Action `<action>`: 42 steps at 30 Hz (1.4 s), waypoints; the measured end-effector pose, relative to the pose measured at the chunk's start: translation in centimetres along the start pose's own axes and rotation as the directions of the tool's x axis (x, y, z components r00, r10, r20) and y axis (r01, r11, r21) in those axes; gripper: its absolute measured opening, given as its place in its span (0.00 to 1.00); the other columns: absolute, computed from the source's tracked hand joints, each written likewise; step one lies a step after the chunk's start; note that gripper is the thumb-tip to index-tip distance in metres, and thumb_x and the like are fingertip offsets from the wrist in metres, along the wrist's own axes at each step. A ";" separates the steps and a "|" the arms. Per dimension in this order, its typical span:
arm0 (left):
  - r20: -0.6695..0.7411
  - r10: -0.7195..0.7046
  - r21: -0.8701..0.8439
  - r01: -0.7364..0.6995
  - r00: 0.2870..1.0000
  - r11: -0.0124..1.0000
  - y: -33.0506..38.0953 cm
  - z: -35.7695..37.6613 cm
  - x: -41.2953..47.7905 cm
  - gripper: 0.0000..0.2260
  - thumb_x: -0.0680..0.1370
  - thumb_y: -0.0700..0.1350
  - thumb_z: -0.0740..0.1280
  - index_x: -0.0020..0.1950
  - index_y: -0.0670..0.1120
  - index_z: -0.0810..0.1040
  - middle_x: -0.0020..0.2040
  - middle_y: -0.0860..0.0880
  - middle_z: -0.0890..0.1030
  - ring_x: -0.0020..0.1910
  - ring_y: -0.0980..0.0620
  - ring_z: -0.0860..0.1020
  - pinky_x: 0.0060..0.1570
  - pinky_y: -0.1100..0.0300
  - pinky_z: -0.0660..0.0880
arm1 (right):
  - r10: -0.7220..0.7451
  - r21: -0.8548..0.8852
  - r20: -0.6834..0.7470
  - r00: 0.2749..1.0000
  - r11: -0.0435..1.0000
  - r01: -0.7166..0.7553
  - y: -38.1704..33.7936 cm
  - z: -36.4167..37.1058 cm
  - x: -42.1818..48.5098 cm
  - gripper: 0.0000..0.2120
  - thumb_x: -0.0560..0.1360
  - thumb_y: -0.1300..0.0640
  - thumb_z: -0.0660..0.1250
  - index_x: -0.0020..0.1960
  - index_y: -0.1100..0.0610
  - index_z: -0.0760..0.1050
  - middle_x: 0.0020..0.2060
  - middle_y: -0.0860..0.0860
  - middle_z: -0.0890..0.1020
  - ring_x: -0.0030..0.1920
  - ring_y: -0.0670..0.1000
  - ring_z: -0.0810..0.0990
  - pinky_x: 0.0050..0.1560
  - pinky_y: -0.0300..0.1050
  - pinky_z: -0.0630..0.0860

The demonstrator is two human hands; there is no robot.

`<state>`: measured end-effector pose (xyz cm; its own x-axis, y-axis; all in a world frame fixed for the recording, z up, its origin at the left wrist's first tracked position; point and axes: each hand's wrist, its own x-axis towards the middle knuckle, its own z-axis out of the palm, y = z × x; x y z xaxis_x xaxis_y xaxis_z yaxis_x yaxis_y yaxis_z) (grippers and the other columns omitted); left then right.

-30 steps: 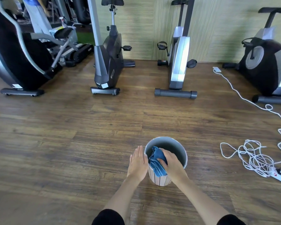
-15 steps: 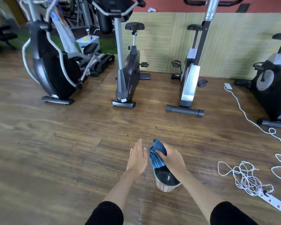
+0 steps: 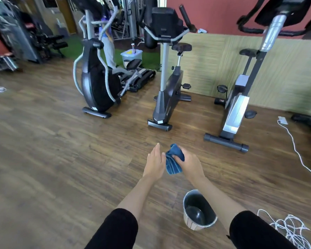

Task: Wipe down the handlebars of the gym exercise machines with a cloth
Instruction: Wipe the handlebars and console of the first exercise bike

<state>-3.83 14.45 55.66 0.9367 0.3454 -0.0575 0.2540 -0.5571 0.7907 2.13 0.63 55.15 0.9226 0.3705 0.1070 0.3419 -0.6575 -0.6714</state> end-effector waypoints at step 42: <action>-0.099 -0.059 -0.111 0.048 0.993 0.993 -12.5 -25.8 67.0 0.23 0.84 0.52 0.48 0.78 0.51 0.48 0.78 0.53 0.53 0.76 0.57 0.52 0.71 0.60 0.51 | -0.132 0.039 0.094 0.987 0.991 0.129 -15.6 21.5 70.7 0.22 0.78 0.48 0.65 0.71 0.48 0.69 0.56 0.47 0.82 0.55 0.50 0.80 0.52 0.44 0.75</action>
<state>49.57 64.06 57.64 0.8916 0.4508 -0.0430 0.2700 -0.4531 0.8496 58.14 51.17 57.46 0.8488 0.5137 0.1253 0.4506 -0.5786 -0.6799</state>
